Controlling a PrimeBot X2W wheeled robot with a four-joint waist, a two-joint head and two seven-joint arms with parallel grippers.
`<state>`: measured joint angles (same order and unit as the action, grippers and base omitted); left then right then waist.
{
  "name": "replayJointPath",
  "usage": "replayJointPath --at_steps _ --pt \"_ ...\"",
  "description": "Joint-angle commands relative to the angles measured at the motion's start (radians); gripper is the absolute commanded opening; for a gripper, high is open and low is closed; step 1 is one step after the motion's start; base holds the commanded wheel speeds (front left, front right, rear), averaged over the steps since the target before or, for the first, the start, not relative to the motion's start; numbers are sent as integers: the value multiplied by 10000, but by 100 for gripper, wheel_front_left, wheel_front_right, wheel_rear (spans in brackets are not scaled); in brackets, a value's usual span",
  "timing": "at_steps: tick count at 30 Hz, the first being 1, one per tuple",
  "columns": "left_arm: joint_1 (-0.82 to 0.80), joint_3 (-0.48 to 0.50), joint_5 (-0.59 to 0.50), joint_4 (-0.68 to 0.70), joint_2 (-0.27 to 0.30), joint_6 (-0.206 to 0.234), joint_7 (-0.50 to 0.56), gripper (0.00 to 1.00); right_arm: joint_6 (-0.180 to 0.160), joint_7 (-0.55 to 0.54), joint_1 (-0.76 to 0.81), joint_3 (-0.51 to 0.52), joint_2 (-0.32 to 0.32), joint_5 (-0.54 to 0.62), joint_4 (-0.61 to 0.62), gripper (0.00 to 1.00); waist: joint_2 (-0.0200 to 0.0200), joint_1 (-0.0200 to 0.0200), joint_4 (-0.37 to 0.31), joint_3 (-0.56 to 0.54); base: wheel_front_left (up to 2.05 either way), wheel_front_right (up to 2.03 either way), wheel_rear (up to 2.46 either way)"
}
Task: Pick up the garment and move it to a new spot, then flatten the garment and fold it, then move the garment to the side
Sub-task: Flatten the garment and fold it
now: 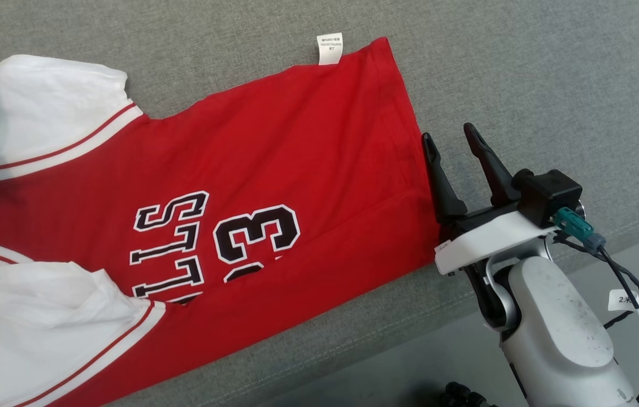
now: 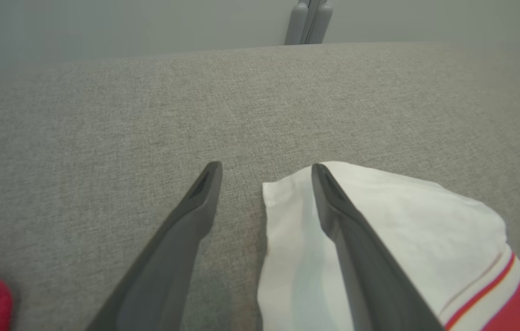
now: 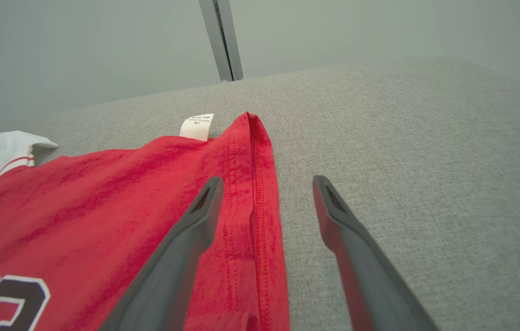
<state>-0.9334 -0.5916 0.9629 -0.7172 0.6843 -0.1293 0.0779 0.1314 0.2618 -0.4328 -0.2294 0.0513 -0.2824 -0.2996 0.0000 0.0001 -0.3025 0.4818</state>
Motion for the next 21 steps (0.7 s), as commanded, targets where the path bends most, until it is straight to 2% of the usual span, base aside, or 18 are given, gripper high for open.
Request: replayJointPath --at_steps 1,8,21 --pt "-231 -157 107 -121 75 -15 63 100 -15 39 -41 -20 -4 -74 12 100 0 -1 -52 35 0 0 0" --pt "-588 -856 197 -647 243 -15 313 100 -15 41 -157 -146 -4 -273 1 100 0 -1 -233 121 0 0 0" --pt "-990 -1755 730 -1098 167 -16 610 100 -15 41 -140 -190 -6 -450 -61 100 0 -1 -341 130 0 0 0"
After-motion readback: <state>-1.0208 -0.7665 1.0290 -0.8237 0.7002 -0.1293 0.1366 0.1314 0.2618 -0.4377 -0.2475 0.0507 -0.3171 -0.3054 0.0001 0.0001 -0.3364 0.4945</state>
